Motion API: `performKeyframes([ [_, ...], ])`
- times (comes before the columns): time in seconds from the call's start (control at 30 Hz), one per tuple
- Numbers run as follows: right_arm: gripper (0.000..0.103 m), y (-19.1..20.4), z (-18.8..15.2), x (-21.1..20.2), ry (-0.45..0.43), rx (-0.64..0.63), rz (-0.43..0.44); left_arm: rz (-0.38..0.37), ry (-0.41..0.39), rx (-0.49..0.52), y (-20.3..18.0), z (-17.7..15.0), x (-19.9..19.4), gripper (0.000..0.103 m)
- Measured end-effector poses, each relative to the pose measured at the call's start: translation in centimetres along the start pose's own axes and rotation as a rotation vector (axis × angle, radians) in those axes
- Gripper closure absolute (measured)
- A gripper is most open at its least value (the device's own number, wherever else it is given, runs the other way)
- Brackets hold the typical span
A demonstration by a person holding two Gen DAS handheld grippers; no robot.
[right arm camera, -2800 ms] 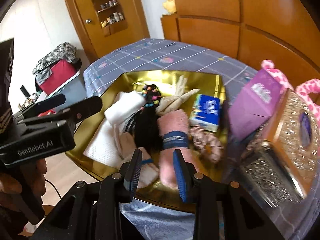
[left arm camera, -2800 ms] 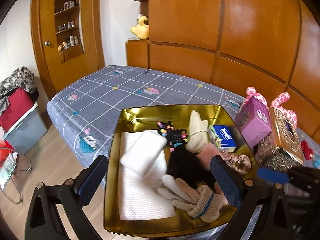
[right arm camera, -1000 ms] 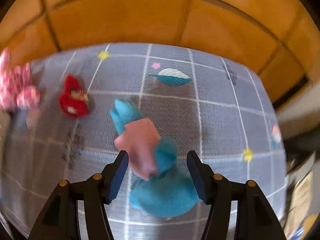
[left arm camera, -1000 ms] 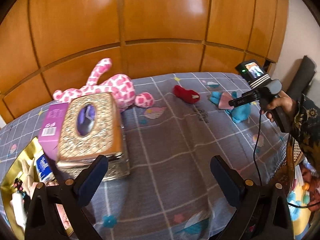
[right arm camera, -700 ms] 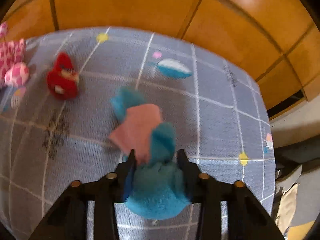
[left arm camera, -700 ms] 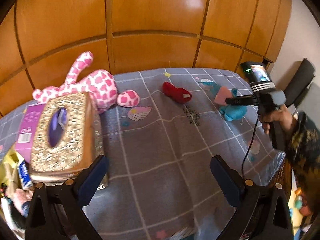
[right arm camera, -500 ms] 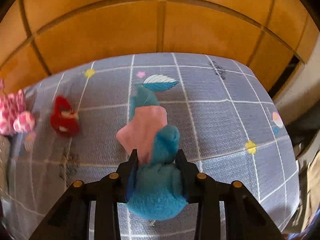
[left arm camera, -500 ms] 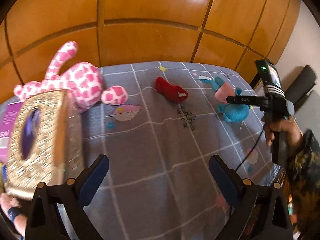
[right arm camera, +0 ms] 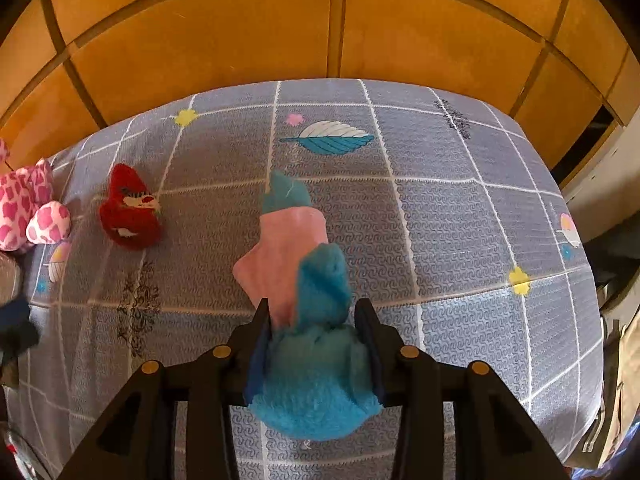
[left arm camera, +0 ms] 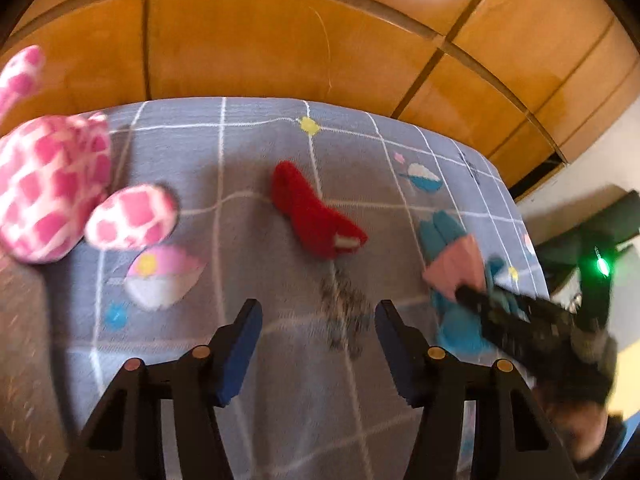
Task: Organize soft objects
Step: 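Grasp the blue plush with pink cloth with the right gripper, then grasp the red stocking with the left gripper while the right gripper holds the blue plush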
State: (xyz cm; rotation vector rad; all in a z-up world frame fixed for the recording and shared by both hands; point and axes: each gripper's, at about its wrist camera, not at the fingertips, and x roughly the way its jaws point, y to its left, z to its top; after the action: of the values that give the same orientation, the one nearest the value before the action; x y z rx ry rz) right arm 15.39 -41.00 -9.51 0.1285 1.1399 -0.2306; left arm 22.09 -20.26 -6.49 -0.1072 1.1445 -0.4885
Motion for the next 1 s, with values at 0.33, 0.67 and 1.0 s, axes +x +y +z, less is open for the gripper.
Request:
performKeyframes([
  [0.33, 0.061, 0.0, -0.1, 0.0, 0.002, -0.009, 0.005, 0.03, 0.016, -0.016, -1.2, 3.7, 5.6, 0.045],
  [0.67, 0.061, 0.8, -0.2, 0.3, 0.004, -0.054, -0.017, 0.082, -0.038, 0.161, -2.5, 4.6, 7.8, 0.074],
  [1.0, 0.061, 1.1, -0.3, 0.3, -0.005, -0.073, -0.027, -0.023, -0.104, 0.213, -2.3, -0.4, 1.0, 0.077],
])
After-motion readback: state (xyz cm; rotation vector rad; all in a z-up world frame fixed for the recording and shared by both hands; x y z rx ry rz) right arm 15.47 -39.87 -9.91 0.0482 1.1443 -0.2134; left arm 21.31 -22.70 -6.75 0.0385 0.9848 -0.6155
